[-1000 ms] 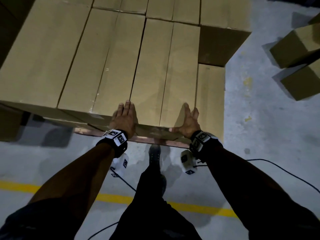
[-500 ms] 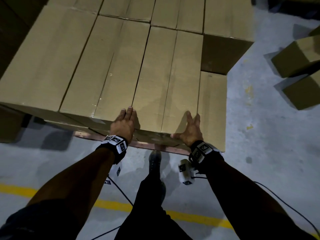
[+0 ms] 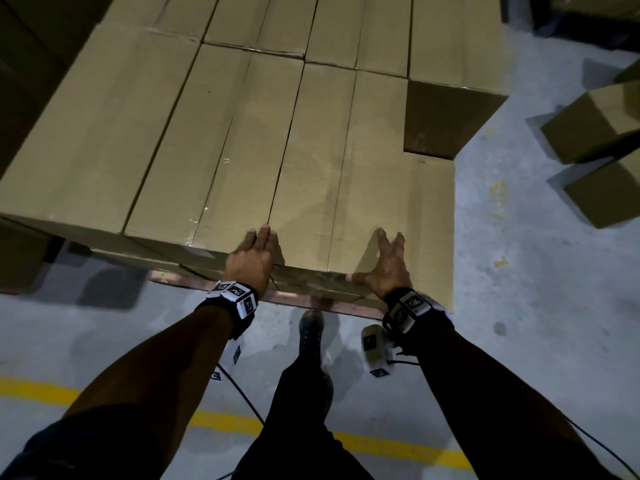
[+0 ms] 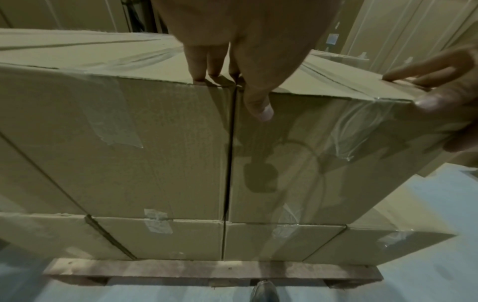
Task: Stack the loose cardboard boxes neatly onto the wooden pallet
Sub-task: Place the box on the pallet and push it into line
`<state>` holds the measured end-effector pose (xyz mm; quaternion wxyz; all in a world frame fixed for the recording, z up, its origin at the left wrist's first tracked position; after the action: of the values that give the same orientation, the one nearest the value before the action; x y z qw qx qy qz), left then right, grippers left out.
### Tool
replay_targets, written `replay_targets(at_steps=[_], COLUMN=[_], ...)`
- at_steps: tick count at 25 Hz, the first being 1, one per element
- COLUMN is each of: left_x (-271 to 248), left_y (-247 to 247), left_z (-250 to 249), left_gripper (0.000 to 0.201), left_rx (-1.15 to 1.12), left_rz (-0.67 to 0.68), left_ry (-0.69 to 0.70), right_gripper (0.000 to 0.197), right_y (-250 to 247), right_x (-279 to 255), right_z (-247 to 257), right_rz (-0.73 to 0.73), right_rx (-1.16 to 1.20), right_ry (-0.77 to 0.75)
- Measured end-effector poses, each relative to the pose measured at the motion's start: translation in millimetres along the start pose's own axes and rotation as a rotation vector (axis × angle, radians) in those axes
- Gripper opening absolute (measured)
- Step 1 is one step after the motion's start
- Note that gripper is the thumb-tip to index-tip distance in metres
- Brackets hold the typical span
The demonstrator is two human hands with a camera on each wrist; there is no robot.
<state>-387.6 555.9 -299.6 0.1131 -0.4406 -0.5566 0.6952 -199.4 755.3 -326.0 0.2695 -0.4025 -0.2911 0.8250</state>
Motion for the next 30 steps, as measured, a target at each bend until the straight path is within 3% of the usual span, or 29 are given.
replay_targets(at_steps=[12,18,23,25,30], left_x=[6,0,-2,-4,-31], left_y=[5,6,12,12,-15], left_z=[4,-1,-5,-6,-19], left_gripper=[0.079,0.080,0.088,0.087,0.065], left_rx=[-0.024,-0.022,-0.034,-0.068,-0.208], left_rz=[0.035,-0.031,0.020,0.032,0.014], left_ry=[-0.009,-0.013,-0.046,-0.057,-0.051], right_gripper=[0.131,0.130,0.128,0.120,0.075], right_y=[0,6,7,5,-15], right_x=[10,12,12,5,-50], right_z=[-1,-3,-4,0,12], right_rz=[0.001,0.034,0.074,0.070,0.005], right_rx=[-0.019,-0.030,-0.126,-0.197,-0.224], right_ry=[-0.002,-0.017,0.000,0.015,-0.006])
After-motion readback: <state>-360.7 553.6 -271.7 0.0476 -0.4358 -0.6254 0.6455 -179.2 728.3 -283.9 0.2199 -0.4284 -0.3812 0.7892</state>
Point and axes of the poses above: each hand's wrist, its own x-axis towards the middle knuckle, its own y-axis out of the palm, z = x × y, the point moved 10 cm from there along x, towards the middle knuckle, and after that the axes turned 2 degrees about -x, right-handed, at the moved point
